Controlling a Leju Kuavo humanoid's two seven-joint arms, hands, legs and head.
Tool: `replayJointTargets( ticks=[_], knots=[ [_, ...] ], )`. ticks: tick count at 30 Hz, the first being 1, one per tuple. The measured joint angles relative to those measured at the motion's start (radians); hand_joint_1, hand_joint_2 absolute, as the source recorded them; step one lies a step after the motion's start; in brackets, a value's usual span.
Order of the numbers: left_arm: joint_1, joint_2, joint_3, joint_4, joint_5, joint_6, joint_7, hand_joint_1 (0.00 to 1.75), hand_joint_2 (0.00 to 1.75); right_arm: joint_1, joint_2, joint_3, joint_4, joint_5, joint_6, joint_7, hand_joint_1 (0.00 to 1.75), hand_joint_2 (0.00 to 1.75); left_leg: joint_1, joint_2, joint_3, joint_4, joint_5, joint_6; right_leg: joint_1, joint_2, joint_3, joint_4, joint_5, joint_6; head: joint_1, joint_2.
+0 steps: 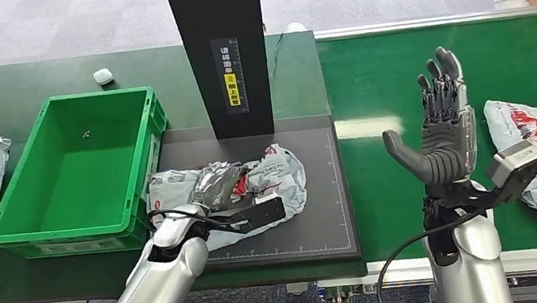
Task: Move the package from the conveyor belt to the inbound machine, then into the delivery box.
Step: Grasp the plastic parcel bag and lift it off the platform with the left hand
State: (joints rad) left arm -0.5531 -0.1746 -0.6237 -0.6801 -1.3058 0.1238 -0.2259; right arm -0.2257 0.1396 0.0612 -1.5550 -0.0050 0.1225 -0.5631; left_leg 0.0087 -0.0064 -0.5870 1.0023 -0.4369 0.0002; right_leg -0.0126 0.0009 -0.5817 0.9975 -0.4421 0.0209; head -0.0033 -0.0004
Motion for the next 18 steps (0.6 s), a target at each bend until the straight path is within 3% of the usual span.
replayJointTargets(
  ticks=[11, 14, 18],
  knots=[
    [0.081, 0.105, -0.001, -0.579, -0.054, 0.115, -0.081, 1.75, 1.75, 0.077, 0.0, -0.083, -0.092, -0.014, 0.0, 0.0, 0.0, 1.75, 0.0, 0.0, -0.006, 0.0, 0.0, 0.0, 0.0, 0.0, -0.006, 0.0, 0.0, 0.0, 0.0, 0.0],
    [0.079, 0.127, 0.002, -0.682, -0.085, 0.118, -0.049, 1.75, 1.75, 0.089, 0.0, -0.095, -0.109, -0.016, 0.0, -0.002, 0.0, 1.75, 0.0, 0.0, -0.006, 0.0, 0.0, 0.0, 0.0, 0.0, -0.006, 0.0, 0.0, 0.0, 0.0, 0.0],
    [0.032, 0.154, 0.045, -0.734, -0.111, 0.061, 0.07, 1.75, 1.75, 0.101, 0.0, -0.106, -0.127, -0.017, 0.001, -0.003, 0.0, 1.75, 0.0, 0.0, -0.006, 0.0, 0.0, 0.0, 0.0, 0.0, -0.006, 0.0, 0.0, 0.0, 0.0, 0.0]
  ],
)
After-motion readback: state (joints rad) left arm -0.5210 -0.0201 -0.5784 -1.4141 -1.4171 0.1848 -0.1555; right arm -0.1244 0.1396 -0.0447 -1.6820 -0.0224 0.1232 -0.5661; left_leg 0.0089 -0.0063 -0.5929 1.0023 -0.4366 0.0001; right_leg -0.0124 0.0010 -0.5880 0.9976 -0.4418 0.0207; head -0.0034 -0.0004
